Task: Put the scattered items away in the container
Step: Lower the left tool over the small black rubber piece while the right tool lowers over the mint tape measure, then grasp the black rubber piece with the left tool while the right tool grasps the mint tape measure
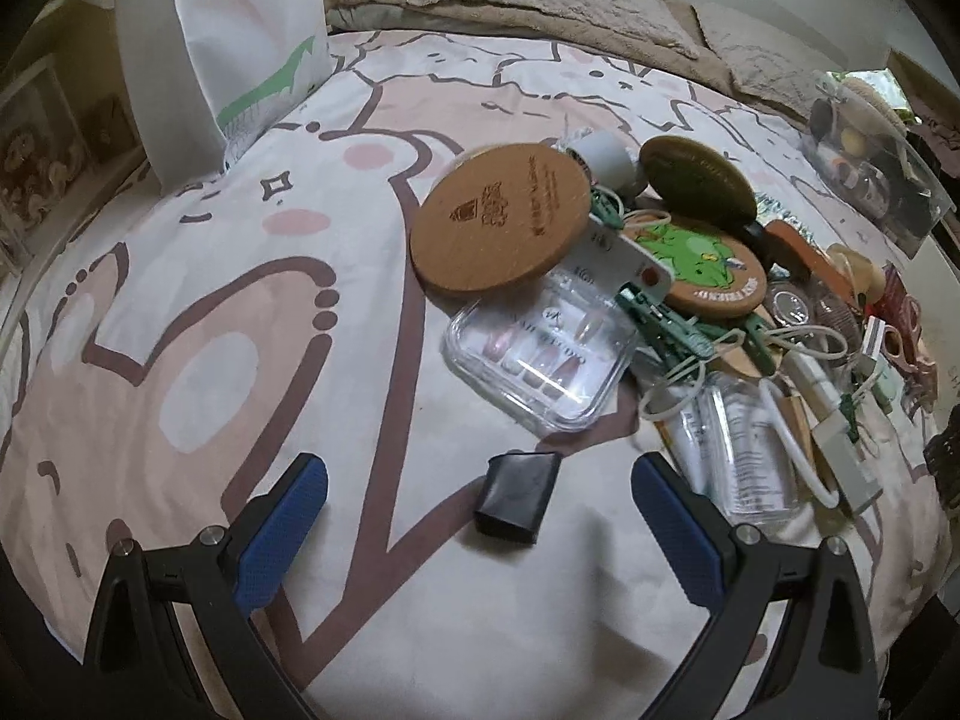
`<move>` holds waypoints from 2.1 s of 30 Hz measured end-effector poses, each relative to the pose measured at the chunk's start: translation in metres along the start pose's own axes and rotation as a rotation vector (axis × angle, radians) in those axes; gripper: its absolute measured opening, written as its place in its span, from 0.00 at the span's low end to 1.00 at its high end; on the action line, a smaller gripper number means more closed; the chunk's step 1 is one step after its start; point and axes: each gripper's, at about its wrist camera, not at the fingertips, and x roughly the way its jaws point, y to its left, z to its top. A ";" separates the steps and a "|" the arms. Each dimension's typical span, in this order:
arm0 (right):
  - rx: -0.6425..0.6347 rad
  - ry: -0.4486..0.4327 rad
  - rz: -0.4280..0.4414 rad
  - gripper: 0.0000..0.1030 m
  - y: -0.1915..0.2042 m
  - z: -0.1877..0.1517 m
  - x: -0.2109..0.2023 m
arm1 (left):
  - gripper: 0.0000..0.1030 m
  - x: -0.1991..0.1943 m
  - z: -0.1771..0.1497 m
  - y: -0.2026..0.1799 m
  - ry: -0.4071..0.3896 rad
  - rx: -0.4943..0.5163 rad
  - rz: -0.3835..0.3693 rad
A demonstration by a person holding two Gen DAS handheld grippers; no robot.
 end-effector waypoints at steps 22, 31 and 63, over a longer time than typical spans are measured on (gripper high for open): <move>-0.133 0.064 0.033 1.00 0.039 -0.031 0.049 | 1.00 0.025 -0.016 -0.010 -0.060 0.105 0.077; -0.129 0.013 0.004 1.00 0.039 -0.028 0.055 | 1.00 0.025 -0.022 -0.012 -0.102 0.127 0.083; -0.023 0.007 0.095 0.68 0.011 -0.011 0.067 | 0.56 0.017 -0.038 -0.037 -0.220 0.236 0.100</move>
